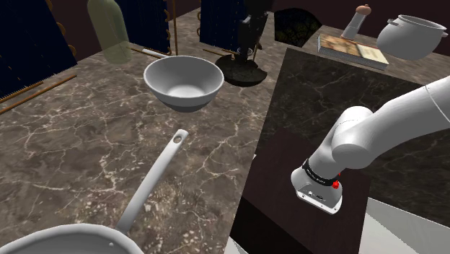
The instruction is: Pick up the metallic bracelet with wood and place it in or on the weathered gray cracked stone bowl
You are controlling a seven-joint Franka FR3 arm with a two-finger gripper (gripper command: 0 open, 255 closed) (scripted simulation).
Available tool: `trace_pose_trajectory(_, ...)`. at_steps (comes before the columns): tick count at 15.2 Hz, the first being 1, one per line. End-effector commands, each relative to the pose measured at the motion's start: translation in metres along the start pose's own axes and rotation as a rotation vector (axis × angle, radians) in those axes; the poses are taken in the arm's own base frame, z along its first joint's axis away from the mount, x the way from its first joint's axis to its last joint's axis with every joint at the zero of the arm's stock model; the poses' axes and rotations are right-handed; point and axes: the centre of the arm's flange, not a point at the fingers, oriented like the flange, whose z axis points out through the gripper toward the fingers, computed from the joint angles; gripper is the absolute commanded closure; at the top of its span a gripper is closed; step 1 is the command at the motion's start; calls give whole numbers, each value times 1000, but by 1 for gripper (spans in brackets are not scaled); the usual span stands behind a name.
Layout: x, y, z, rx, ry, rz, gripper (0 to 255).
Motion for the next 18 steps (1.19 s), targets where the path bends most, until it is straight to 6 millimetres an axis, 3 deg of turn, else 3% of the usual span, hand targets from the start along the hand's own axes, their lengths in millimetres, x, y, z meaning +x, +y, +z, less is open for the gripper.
trace_pose_trajectory(1, 0, 1, 11, 0, 0, 0, 255)
trace_pose_trajectory(7, 0, 1, 43, 0, 0, 0, 255)
trace_pose_trajectory(15, 0, 1, 45, 0, 0, 0, 255)
trace_pose_trajectory(16, 0, 1, 45, 0, 0, 0, 0)
trace_pose_trajectory(18, 0, 1, 45, 0, 0, 0, 0)
